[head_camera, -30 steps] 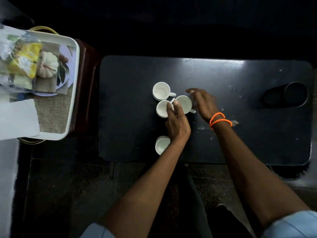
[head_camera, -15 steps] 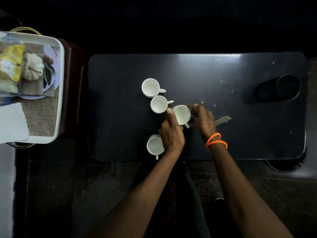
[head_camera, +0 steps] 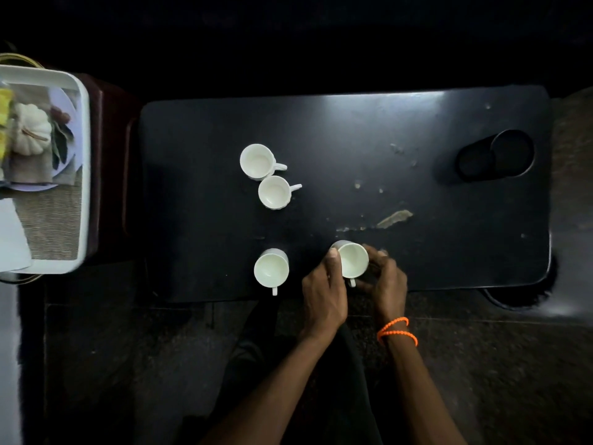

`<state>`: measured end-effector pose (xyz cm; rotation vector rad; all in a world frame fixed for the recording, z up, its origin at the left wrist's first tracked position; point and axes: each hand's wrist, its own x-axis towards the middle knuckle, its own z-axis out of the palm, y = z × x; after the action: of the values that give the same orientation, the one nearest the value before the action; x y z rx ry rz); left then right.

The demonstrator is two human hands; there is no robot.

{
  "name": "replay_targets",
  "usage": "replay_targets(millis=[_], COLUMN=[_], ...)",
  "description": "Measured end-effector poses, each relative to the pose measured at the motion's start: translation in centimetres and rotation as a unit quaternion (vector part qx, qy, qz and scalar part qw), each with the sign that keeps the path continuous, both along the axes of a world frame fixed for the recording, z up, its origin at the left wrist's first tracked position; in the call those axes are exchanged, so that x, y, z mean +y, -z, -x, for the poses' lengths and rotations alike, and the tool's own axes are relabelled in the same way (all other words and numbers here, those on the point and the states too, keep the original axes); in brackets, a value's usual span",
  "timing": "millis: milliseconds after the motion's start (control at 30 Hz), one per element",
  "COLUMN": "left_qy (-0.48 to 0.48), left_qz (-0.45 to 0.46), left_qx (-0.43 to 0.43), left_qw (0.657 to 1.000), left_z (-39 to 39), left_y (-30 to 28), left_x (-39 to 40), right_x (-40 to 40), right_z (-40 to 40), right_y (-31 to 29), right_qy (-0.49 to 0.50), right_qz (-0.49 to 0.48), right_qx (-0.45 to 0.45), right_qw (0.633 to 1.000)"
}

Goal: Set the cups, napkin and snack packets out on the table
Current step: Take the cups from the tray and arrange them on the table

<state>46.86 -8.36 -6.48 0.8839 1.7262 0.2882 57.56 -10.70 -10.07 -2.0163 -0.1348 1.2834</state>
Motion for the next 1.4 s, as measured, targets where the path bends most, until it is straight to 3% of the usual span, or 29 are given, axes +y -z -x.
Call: replay_targets(millis=[67, 333, 600, 833, 933, 1033, 1133, 1233, 1400], left_qy=[0.011, -0.027, -0.004, 0.016, -0.037, -0.095, -0.123, -0.140, -0.150], left_qz=[-0.002, -0.032, -0.057, -0.135, -0.193, -0.250, -0.259, -0.219, -0.194], left_qx=[0.004, -0.001, 0.006, 0.000, -0.007, 0.058, 0.117, 0.107, 0.085], left_qw=[1.000, 0.999, 0.998, 0.991, 0.980, 0.962, 0.951, 0.960, 0.966], left_z=[0.0, -0.1, 0.2, 1.0, 2.6, 4.8, 6.4, 7.0, 7.1], left_y=[0.1, 1.1, 1.8, 0.9, 0.3, 0.5, 0.8, 1.6, 2.2], left_x=[-0.2, -1.0, -0.9, 1.1, 4.7, 8.9, 11.8, 13.1, 12.7], right_x=[-0.2, -0.2, 0.0, 2.2, 5.0, 7.9, 10.5, 12.2, 13.2], right_z=[0.2, 0.9, 1.0, 1.6, 3.2, 5.9, 8.5, 10.2, 11.2], right_y=[-0.3, -1.2, -1.0, -1.7, -1.9, -1.5, -0.7, -0.3, -0.1], right_qy=[0.047, 0.050, 0.064, 0.007, -0.025, -0.048, -0.047, -0.059, -0.108], right_qz=[0.003, 0.008, -0.006, -0.064, -0.137, -0.170, -0.103, -0.065, -0.088], right_qx=[0.027, 0.021, 0.026, -0.177, -0.198, -0.153, -0.062, -0.025, -0.042], right_qw=[0.999, 0.998, 0.998, 0.982, 0.970, 0.972, 0.992, 0.996, 0.989])
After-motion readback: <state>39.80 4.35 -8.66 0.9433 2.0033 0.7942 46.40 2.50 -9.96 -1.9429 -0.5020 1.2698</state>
